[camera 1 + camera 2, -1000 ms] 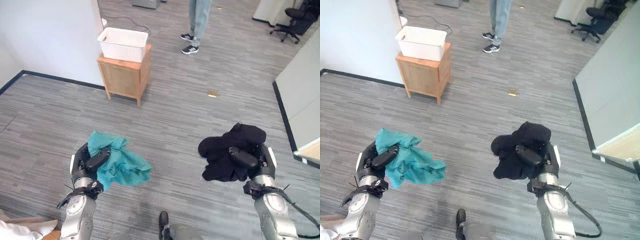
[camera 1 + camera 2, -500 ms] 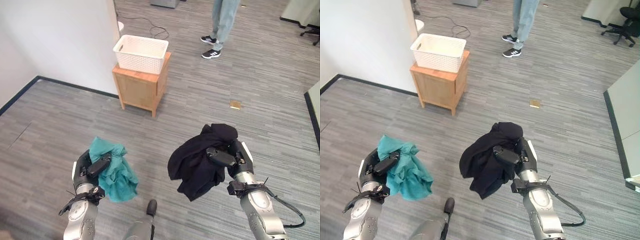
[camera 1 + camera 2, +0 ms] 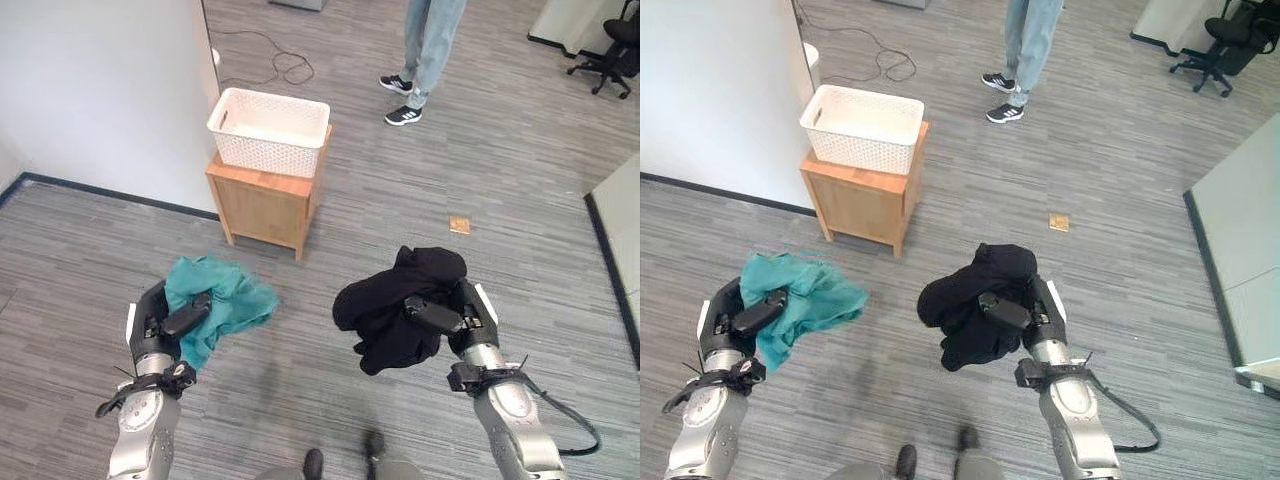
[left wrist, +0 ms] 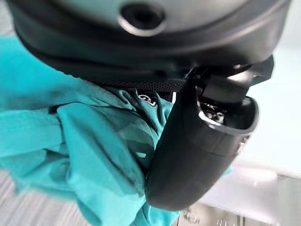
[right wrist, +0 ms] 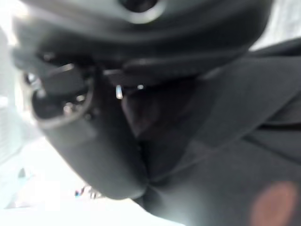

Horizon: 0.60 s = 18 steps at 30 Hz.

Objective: Pick up bed clothes into laundry basket.

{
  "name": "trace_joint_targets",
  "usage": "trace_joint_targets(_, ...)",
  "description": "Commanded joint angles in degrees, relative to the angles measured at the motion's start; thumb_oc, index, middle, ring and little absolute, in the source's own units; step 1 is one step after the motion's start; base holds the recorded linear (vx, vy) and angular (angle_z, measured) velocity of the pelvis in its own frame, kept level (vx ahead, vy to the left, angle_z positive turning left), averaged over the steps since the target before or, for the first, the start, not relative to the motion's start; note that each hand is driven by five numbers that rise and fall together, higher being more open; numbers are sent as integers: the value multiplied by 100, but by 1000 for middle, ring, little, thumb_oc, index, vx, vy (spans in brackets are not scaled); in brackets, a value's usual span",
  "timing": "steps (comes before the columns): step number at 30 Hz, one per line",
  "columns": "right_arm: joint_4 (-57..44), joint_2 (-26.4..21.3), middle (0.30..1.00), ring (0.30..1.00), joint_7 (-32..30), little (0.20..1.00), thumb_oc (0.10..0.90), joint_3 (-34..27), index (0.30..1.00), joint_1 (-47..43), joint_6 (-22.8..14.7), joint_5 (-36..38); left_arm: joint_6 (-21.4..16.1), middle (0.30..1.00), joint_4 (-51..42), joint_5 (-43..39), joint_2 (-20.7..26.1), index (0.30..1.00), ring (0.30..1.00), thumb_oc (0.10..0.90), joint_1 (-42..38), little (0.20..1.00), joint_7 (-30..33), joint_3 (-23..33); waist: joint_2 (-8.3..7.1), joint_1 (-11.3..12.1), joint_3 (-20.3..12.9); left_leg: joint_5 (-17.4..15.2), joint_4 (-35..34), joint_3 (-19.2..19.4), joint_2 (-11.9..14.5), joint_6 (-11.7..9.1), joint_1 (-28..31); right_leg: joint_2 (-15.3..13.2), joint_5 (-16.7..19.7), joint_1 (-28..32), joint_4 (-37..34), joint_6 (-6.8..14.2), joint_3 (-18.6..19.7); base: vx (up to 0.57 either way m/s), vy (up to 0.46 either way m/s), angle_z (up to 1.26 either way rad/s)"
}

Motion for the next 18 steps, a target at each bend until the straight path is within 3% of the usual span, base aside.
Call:
trace_joint_targets(1,-475,-233,300,300,-38,300,400,-357,300,-432,-652,239,-614,300,-861,15,75,300,300,400,-416,300,-52,171,210,-301,-539,210,-1500,81,1099,-786,1321,449,-171,215,-1353,493,-347,549,-232,-52)
trace_joint_targets(4,-528,-260,300,300,-40,300,400,-429,300,-355,-684,265,-632,300,-873,40,38,300,300,400,-421,300,-77,192,206,-444,-628,204,-1572,-52,1348,-918,1602,561,-26,121,-1536,512,-624,492,-283,37)
trace_joint_targets(5,-571,-266,300,300,-34,300,400,-483,300,-335,-742,346,-644,300,-883,7,3,300,300,400,-429,300,-73,248,204,-510,-743,274,-1477,-88,1624,-1067,1802,666,38,134,-1562,514,-755,354,-258,58)
trace_joint_targets(7,-668,-314,300,300,-18,300,400,-552,300,-267,-727,358,-629,300,-885,13,-25,300,300,400,-402,300,-66,256,226,-586,-792,359,-1252,-232,1745,-1181,1716,662,-59,157,-1353,400,-700,443,-332,59)
trace_joint_targets(8,-605,-447,300,300,-58,300,400,-562,300,-366,-800,348,-647,300,-886,31,-30,300,300,400,-441,300,-37,276,366,-588,-782,1522,-529,-268,2127,-1561,1546,813,-214,262,-938,214,-669,478,-372,77)
trace_joint_targets(9,-589,-476,300,300,-91,300,400,-558,300,-382,-815,378,-666,300,-887,-12,-29,300,300,400,-473,300,-44,281,335,-579,-769,1887,-223,-278,2107,-1562,1307,777,-252,347,-959,174,-725,512,-402,57)
trace_joint_targets(10,-599,-538,300,300,-68,300,400,-603,300,-437,-900,559,-699,300,-939,-109,-43,300,300,400,-507,300,-40,351,271,-485,-687,2281,364,-361,2091,-1411,875,805,-411,524,-882,8,-706,306,-337,38)
trace_joint_targets(12,-506,-654,300,300,-162,300,400,-613,300,-594,-940,644,-680,300,-942,-194,-43,300,300,400,-537,300,-57,359,147,-372,-464,2363,971,-541,1874,-1117,234,857,-583,751,-879,-149,-502,261,-341,30)
trace_joint_targets(13,-489,-696,300,300,-239,300,400,-639,300,-617,-926,643,-667,300,-942,-192,-46,300,300,400,-535,300,-29,374,120,-346,-408,2381,868,-386,1945,-1057,22,858,-680,834,-831,-202,-483,253,-224,41)
trace_joint_targets(15,-550,-713,300,300,-306,300,400,-769,300,-527,-924,642,-643,300,-919,-272,-83,300,300,400,-505,300,-14,373,174,-362,-402,2420,-17,205,2400,-1153,-274,799,-928,991,-761,-200,-586,339,-121,18)
trace_joint_targets(17,-624,-771,300,300,-292,300,400,-812,300,-439,-899,616,-658,300,-879,-290,-74,300,300,400,-465,300,-41,333,255,-259,-445,2376,-770,262,2409,-1309,-155,809,-1092,1143,-756,-183,-568,295,-61,13)
trace_joint_targets(18,-629,-773,300,300,-292,300,400,-815,300,-429,-896,615,-660,300,-877,-289,-77,300,300,400,-461,300,-40,327,255,-259,-448,2381,-813,268,2411,-1310,-120,806,-1112,1159,-756,-184,-573,332,-64,-15)
